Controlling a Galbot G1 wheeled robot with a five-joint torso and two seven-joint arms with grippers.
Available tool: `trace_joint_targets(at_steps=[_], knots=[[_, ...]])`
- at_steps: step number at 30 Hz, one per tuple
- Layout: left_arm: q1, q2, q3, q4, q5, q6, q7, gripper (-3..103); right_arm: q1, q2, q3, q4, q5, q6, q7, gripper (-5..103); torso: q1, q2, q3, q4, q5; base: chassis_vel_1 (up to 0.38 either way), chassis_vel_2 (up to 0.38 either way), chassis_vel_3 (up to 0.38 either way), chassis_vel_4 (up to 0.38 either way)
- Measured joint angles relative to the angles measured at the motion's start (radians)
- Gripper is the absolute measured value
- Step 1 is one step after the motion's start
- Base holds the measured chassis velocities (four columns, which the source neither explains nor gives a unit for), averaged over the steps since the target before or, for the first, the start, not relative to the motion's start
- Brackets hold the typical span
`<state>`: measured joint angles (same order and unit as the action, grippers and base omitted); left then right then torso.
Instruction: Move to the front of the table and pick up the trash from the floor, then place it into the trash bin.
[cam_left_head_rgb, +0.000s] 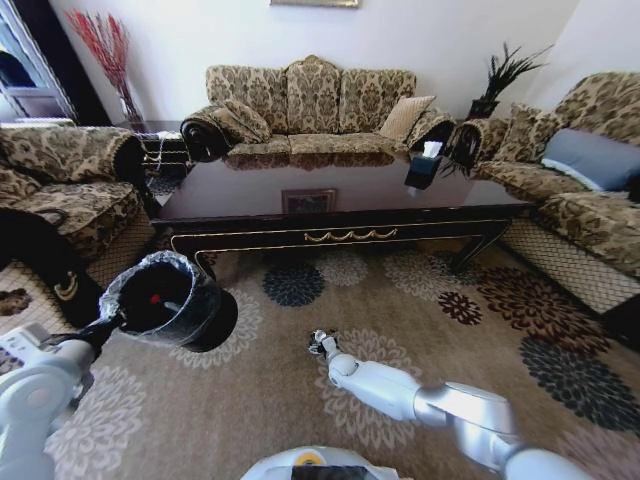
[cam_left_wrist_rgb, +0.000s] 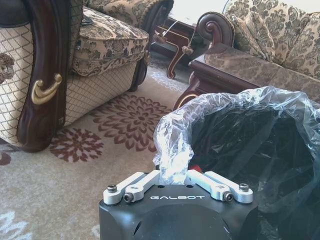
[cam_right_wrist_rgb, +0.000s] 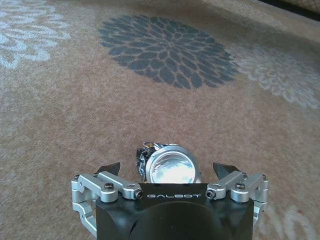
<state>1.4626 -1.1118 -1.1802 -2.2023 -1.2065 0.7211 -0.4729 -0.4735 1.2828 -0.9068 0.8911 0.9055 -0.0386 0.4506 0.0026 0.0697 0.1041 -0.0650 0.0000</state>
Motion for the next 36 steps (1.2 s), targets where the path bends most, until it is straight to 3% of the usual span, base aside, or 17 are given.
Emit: trace_joint_targets(at_steps=[11, 14, 20, 23, 25, 28, 36], knots=[[0.003, 0.003, -0.003, -0.009, -0.001, 0.0, 0.0, 3, 0.003, 0.012, 0.004, -0.063, -0.012, 0.028, -0.052, 102, 0.0, 0.0, 0.0, 0.0, -0.0001, 0.0, 0.0, 0.0, 0.0], [0.001, 0.003, 0.002, -0.009, 0.002, 0.0, 0.0, 3, 0.003, 0.013, 0.008, -0.071, -0.017, 0.043, -0.071, 89, 0.0, 0.0, 0.0, -0.0002, 0.0, 0.0, 0.0, 0.0, 0.0], [0.0, 0.002, 0.003, -0.009, 0.002, 0.0, 0.0, 3, 0.002, 0.015, 0.011, -0.079, -0.023, 0.046, -0.082, 74, 0.0, 0.0, 0.0, 0.0, -0.0001, 0.0, 0.0, 0.0, 0.0], [0.0, 0.002, 0.003, -0.007, 0.003, 0.0, 0.0, 3, -0.001, 0.014, 0.011, -0.078, -0.025, 0.047, -0.082, 58, 0.0, 0.0, 0.0, -0.0001, 0.0, 0.0, 0.0, 0.0, 0.0], [-0.001, 0.002, 0.003, -0.006, 0.003, 0.0, 0.0, 3, -0.005, 0.011, 0.011, -0.07, -0.028, 0.047, -0.082, 52, 0.0, 0.0, 0.0, -0.0001, 0.0, 0.0, 0.0, 0.0, 0.0], [-0.003, 0.002, 0.005, -0.003, 0.003, 0.0, 0.0, 3, -0.007, 0.006, 0.011, -0.062, -0.03, 0.047, -0.082, 47, 0.0, 0.0, 0.0, 0.0001, 0.0001, 0.0, 0.0, 0.0, 0.0], [-0.006, 0.001, 0.01, 0.003, 0.006, 0.0, 0.0, 3, 0.003, -0.028, 0.018, -0.011, -0.02, 0.046, -0.073, 47, 0.0, 0.0, 0.0, -0.0001, 0.0, 0.0, 0.0, 0.0, 0.0]])
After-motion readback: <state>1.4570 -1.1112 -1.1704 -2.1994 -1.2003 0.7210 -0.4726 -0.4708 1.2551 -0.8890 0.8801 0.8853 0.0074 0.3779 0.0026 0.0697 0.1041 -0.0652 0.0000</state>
